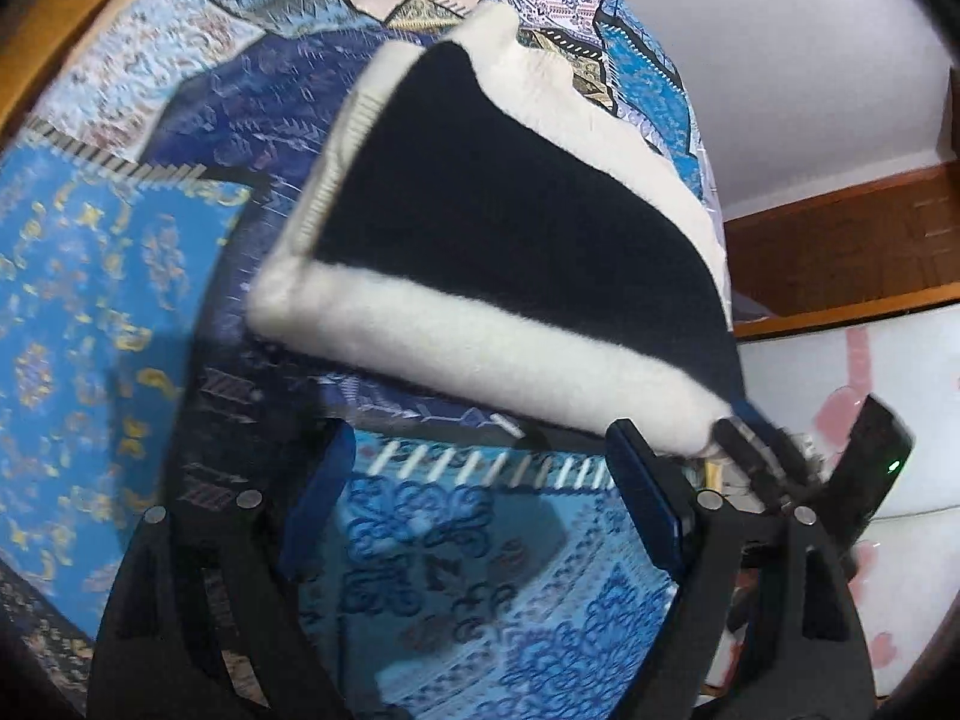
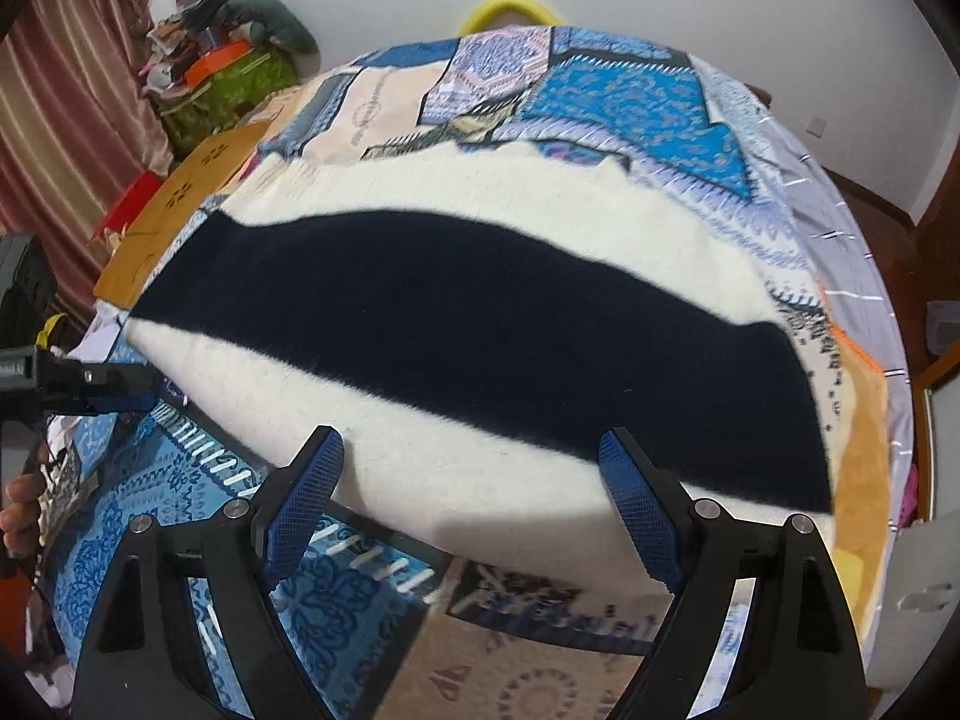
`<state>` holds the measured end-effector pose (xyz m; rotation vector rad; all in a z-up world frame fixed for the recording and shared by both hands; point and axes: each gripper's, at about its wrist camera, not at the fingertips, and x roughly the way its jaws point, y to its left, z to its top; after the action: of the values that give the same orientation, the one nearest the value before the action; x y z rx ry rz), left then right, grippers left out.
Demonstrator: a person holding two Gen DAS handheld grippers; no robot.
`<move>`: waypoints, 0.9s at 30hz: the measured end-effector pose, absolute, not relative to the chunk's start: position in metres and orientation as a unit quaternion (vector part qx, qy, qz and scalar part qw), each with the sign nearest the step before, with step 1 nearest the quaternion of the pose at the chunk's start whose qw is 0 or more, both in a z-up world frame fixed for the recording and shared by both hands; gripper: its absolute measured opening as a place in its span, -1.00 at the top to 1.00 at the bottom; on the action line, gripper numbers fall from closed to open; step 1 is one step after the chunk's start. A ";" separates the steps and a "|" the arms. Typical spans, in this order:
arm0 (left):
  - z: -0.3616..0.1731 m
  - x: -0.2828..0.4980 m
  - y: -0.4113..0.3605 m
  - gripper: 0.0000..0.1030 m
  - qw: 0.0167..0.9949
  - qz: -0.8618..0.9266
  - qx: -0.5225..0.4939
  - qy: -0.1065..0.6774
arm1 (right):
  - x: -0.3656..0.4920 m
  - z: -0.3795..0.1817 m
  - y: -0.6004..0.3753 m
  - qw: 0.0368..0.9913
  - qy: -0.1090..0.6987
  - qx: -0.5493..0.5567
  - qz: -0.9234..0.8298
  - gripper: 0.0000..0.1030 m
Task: Fold small clothes
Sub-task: 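Grasp the folded sweater bundle with the left gripper and lift it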
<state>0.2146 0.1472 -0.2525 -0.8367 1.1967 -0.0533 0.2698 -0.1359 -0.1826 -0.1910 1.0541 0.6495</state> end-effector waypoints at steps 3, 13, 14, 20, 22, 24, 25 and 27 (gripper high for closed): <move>-0.253 0.224 0.146 -0.64 0.742 -0.031 -0.399 0.538 | 0.267 -0.187 -0.132 0.810 0.491 -0.092 0.305 -0.71; -0.264 0.263 0.153 -0.61 0.730 -0.024 -0.461 0.504 | 0.268 -0.191 -0.134 0.812 0.489 -0.076 0.310 -0.76; -0.265 0.267 0.154 -0.52 0.729 -0.016 -0.466 0.501 | 0.268 -0.191 -0.133 0.812 0.489 -0.075 0.310 -0.77; -0.268 0.281 0.166 0.24 0.736 0.024 -0.464 0.492 | 0.269 -0.190 -0.133 0.812 0.489 -0.072 0.309 -0.77; -0.270 0.281 0.170 0.39 0.736 0.022 -0.470 0.487 | 0.269 -0.189 -0.133 0.812 0.489 -0.072 0.310 -0.77; -0.268 0.278 0.175 0.51 0.740 0.020 -0.472 0.479 | 0.269 -0.189 -0.133 0.812 0.490 -0.072 0.310 -0.77; -0.266 0.277 0.177 0.52 0.745 0.022 -0.467 0.476 | 0.269 -0.188 -0.133 0.812 0.490 -0.073 0.310 -0.77; -0.256 0.272 0.180 0.55 0.762 0.035 -0.448 0.467 | 0.268 -0.186 -0.132 0.812 0.489 -0.075 0.311 -0.77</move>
<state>0.2721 0.1803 -0.2558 -0.9739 1.0170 0.0769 0.2679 -0.1321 -0.1862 -0.1605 1.0448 0.6634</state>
